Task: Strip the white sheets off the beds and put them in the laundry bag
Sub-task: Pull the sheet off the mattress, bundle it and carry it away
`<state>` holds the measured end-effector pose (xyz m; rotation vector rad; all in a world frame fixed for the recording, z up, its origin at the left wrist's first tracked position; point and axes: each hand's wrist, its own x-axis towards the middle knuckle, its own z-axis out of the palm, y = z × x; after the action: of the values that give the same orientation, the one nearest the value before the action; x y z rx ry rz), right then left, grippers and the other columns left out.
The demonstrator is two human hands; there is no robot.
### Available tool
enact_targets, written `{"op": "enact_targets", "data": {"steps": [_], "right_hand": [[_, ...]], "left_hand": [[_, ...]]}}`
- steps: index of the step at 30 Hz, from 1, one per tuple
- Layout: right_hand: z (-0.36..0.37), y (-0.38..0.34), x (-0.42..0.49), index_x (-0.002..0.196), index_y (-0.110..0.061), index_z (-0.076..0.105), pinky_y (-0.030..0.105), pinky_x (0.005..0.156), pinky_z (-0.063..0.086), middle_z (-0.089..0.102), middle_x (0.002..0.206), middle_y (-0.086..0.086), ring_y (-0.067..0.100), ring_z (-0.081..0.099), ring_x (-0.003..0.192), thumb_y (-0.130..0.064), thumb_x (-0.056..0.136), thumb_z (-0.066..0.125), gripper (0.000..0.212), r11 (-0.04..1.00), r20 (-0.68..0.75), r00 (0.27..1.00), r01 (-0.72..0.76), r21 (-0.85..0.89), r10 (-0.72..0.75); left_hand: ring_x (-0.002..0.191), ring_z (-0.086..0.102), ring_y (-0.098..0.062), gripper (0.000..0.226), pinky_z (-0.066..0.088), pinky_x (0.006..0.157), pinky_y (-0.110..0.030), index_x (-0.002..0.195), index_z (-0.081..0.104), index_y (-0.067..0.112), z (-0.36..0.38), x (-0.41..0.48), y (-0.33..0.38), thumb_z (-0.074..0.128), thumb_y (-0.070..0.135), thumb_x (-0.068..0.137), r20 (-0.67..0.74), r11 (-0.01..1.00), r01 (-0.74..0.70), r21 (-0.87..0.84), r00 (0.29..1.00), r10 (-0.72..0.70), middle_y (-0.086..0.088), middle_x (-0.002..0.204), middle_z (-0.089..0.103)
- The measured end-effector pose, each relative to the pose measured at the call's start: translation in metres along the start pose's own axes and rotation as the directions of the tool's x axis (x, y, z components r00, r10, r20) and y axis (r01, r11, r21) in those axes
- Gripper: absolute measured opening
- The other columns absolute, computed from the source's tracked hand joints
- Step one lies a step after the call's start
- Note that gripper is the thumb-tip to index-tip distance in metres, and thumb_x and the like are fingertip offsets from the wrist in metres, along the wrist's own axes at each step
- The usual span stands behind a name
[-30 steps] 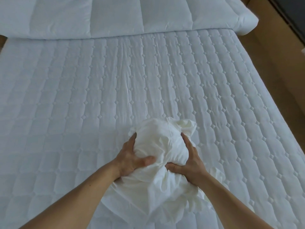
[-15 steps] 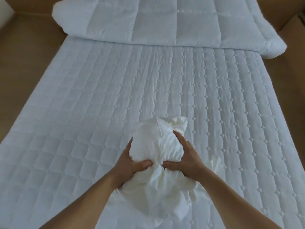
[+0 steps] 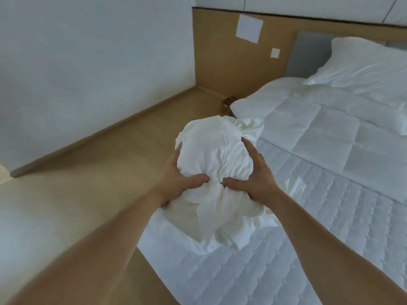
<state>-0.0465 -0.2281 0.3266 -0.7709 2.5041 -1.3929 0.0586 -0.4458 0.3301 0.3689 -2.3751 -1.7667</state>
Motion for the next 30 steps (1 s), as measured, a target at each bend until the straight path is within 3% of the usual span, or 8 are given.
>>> {"op": "enact_targets", "data": {"steps": [4,8,12,16,18,22,30], "right_hand": [[0.068,-0.094,0.032,0.147,-0.056,0.008,0.046,0.113,0.036,0.026,0.158,-0.013,0.015,0.034,0.141,-0.084,0.04,0.071,0.127,0.982,0.104,0.978,0.186,-0.041,-0.181],[0.151,-0.184,0.047,0.145,-0.06,0.016,0.049,0.112,0.039,0.034,0.152,-0.015,0.013,0.034,0.141,-0.073,0.042,0.083,0.123,0.947,0.165,0.933,0.31,0.083,-0.32],[0.242,-0.279,0.053,0.144,-0.059,0.022,0.05,0.109,0.042,0.04,0.149,-0.013,0.014,0.039,0.138,-0.072,0.041,0.087,0.123,0.896,0.242,0.865,0.401,0.191,-0.439],[0.322,-0.367,0.059,0.145,-0.056,0.024,0.049,0.106,0.045,0.046,0.143,-0.01,0.015,0.045,0.133,-0.068,0.042,0.087,0.122,0.835,0.307,0.777,0.49,0.252,-0.549],[0.356,-0.403,0.061,0.147,-0.055,0.021,0.043,0.104,0.045,0.047,0.14,-0.008,0.014,0.046,0.128,-0.067,0.043,0.086,0.123,0.811,0.333,0.74,0.521,0.267,-0.585],[0.423,-0.456,0.07,0.147,-0.056,0.019,0.032,0.097,0.037,0.044,0.14,-0.008,0.009,0.044,0.12,-0.069,0.04,0.081,0.124,0.782,0.376,0.686,0.542,0.307,-0.623],[0.574,-0.546,0.116,0.145,-0.061,0.019,0.03,0.099,0.036,0.043,0.137,-0.012,0.009,0.044,0.119,-0.072,0.039,0.079,0.122,0.711,0.45,0.551,0.553,0.433,-0.703]], "left_hand": [[0.128,0.048,-0.002,0.115,0.042,0.106,-0.031,0.144,0.028,0.054,-0.107,-0.047,0.012,0.089,0.057,0.046,-0.186,0.999,-0.051,-0.001,0.981,0.05,0.024,0.142,0.047],[0.121,0.054,0.004,0.104,0.046,0.103,-0.029,0.137,0.037,0.058,-0.218,-0.098,0.009,0.091,0.049,0.049,-0.321,0.996,-0.092,-0.003,0.943,0.086,0.026,0.135,0.054],[0.112,0.053,0.016,0.093,0.043,0.092,-0.011,0.122,0.038,0.069,-0.327,-0.157,0.007,0.089,0.051,0.045,-0.475,0.992,-0.115,0.045,0.872,0.122,0.037,0.122,0.056],[0.126,0.05,-0.008,0.111,0.042,0.108,-0.035,0.141,0.033,0.056,-0.421,-0.208,0.003,0.086,0.058,0.043,-0.625,0.99,-0.051,0.129,0.771,0.121,0.021,0.136,0.053],[0.129,0.048,-0.013,0.119,0.04,0.11,-0.041,0.147,0.027,0.051,-0.461,-0.228,0.0,0.084,0.06,0.044,-0.674,0.987,-0.008,0.159,0.73,0.114,0.017,0.141,0.05],[0.129,0.047,-0.01,0.121,0.041,0.11,-0.038,0.15,0.025,0.049,-0.527,-0.257,-0.014,0.085,0.059,0.046,-0.738,0.987,0.029,0.16,0.667,0.1,0.018,0.143,0.047],[0.128,0.048,-0.012,0.119,0.042,0.106,-0.036,0.148,0.027,0.048,-0.66,-0.281,-0.054,0.084,0.059,0.044,-0.862,0.98,0.15,0.131,0.506,0.038,0.014,0.142,0.048]]}}
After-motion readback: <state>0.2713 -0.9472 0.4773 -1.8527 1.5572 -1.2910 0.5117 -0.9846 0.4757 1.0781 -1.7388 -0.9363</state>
